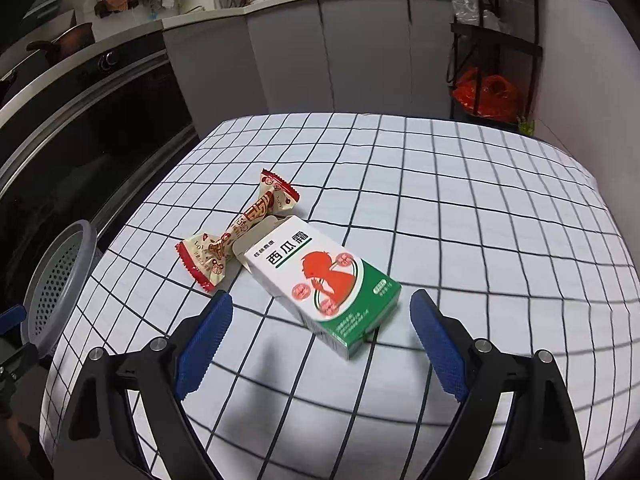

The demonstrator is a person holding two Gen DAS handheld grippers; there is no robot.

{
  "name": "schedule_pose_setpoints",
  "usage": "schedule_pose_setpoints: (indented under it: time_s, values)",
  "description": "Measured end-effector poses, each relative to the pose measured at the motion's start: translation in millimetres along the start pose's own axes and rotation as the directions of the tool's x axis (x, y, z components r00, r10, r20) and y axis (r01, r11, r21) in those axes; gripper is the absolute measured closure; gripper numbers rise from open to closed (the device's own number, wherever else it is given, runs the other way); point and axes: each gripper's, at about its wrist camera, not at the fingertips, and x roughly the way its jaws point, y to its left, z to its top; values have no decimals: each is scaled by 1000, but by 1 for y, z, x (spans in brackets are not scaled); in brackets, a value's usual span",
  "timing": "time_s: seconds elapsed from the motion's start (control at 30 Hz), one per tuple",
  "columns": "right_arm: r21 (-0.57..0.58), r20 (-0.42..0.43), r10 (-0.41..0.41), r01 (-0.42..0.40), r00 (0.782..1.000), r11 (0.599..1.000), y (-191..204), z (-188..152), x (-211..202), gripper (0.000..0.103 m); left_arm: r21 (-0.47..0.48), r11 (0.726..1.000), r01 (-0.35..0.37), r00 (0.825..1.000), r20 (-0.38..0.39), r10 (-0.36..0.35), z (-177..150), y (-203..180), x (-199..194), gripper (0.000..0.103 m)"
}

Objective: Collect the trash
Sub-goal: 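Lower the right tool onto the white-green box and close it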

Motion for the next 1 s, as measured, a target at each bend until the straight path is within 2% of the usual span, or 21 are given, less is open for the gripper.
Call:
schedule_pose_setpoints:
  time_s: [0.2,0.37,0.5,0.83,1.0]
  values:
    - [-54,-63,45,-48,997,997,-8,9,22,17,1,1000,-12,1000,-19,12,0,4,6,17]
    - [-66,-87,46,-52,995,997,-10,9,35,17,-3,1000,-17,999,-35,17,0,6,13,16]
    - [-48,-121,85,-91,989,995,-11,11,46,17,4,1000,-16,999,-46,16,-1,5,17,16]
    - [-102,-107,36,-47,994,994,2,13,52,18,-5,1000,-23,998,-55,23,0,6,19,16]
    - [-118,-80,12,-21,997,993,7,8,45,34,-5,1000,-27,998,-50,26,0,7,17,16]
